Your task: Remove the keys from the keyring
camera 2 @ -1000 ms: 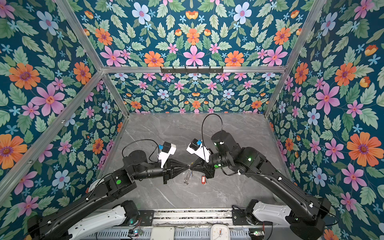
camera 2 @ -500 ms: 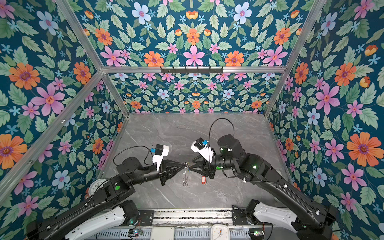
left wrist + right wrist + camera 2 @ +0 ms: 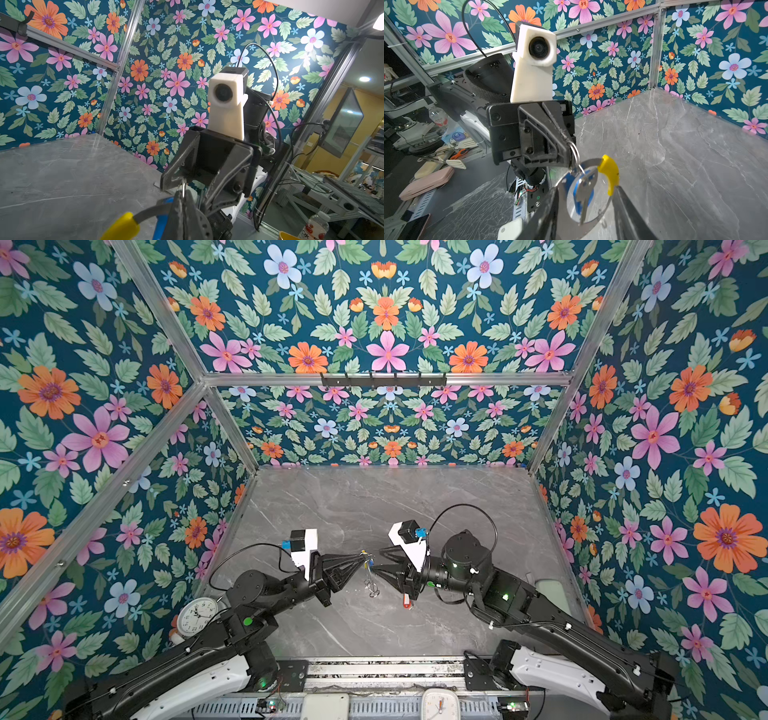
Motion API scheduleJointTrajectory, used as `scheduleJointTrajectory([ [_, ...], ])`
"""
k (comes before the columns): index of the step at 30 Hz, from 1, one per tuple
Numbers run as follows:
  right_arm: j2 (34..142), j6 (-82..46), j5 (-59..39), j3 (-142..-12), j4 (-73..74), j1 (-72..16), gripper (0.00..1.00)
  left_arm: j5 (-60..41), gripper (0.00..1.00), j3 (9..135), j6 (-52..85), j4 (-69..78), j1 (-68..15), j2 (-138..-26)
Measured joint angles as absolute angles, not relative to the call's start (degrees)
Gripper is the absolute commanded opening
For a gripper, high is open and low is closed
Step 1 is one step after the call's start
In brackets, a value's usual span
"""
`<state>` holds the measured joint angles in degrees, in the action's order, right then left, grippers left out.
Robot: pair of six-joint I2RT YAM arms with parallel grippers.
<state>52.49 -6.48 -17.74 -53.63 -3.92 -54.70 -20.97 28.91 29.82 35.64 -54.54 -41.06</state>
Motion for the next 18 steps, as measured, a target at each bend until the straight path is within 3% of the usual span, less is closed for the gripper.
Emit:
scheduleJointTrajectory([
  [5, 54.3, -7.0, -17.6, -53.7, -3.5, -54.8, 0.42, -21.1, 0.0, 28.6, 30.2, 36.9, -54.5, -40.9],
  [10, 55.2, -7.0, -17.6, -54.3, -3.2, -55.1, 0.33, -21.2, 0.0, 28.4, 30.9, 37.6, -54.5, -40.6],
  [13, 55.4, -7.0, -17.6, -54.7, -3.3, -55.2, 0.24, -21.1, 0.0, 28.2, 31.0, 37.6, -54.5, -40.5],
  [18, 55.5, -6.5, -17.5, -55.4, -3.6, -55.8, 0.01, -20.9, 0.0, 27.5, 31.1, 37.7, -54.5, -39.4],
])
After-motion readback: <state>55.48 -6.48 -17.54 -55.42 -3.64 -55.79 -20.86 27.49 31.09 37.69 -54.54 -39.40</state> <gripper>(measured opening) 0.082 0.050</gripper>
